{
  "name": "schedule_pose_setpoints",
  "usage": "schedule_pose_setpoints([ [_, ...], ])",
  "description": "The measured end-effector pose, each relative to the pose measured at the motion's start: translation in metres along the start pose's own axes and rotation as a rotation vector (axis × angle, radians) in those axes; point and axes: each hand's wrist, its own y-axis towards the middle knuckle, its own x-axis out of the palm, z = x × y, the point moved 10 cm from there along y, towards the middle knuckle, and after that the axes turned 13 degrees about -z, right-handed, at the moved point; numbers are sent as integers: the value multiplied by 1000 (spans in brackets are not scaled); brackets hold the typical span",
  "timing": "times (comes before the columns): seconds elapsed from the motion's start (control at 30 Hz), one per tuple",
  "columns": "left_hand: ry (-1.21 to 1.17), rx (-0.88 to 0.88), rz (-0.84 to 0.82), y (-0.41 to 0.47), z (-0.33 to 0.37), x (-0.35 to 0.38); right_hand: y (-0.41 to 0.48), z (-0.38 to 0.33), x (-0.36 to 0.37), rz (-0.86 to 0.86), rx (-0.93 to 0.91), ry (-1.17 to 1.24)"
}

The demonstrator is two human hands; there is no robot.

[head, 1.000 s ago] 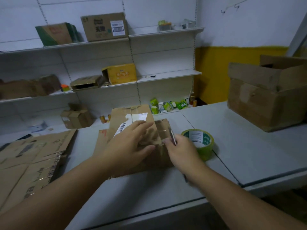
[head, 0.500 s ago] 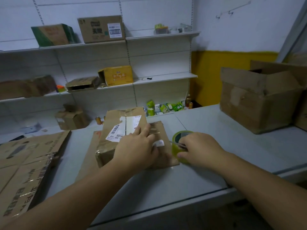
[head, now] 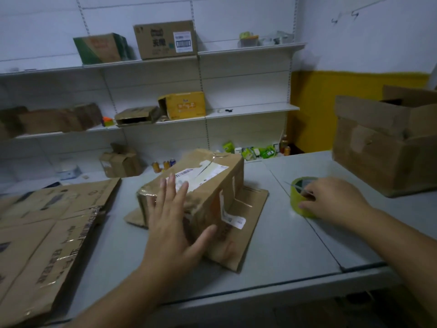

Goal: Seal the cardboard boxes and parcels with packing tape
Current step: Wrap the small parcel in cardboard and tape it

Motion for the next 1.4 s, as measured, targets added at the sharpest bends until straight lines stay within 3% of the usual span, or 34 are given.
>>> schedule_pose_setpoints([
  [0.07, -11, -115, 29, 3, -4, 9, 0, -1, 1, -41, -30, 29],
  [0.17, 129, -82, 52, 17, 1, 17, -1, 5, 2, -14, -33, 40],
  [0.3, 60, -89, -67, 21, -7, 18, -4, 16, 6, 65, -50, 108],
  [0.43, -185, 150, -265, 14, -12, -7, -23, 20, -31, 316, -93, 514],
  [0.5, -225, 150, -316, 10, -29, -27, -29, 14, -47, 382, -135, 758],
  [0.63, -149, -33, -361, 15, -64, -50, -10, -19, -47, 264, -212, 1140],
  [0.7, -258, -43, -432, 25, -71, -41, 11, -34, -32, 178, -188, 1227],
  [0.87, -342, -110, -474, 58, -87, -29, 38, -66, 1, -46, -152, 1218],
  [1.0, 49, -280, -299, 81, -94, -40, 24, -69, 7, -92, -116, 958],
  [1.07, 130, -236, -257, 79, -59, -43, 14, -71, 2, -19, -90, 784],
  [1.13, 82, -135, -312, 63, -6, -33, 6, -75, -3, 46, -77, 670],
  [1.23, 374, -19, -557, 28, 55, 15, -2, -83, -3, 34, -97, 684],
  [1.3, 528, 10, -631, 21, 58, 34, -5, -86, 0, -13, -121, 781],
  [1.4, 526, 55, -609, 31, 32, 27, -13, -61, -1, 31, -58, 827],
])
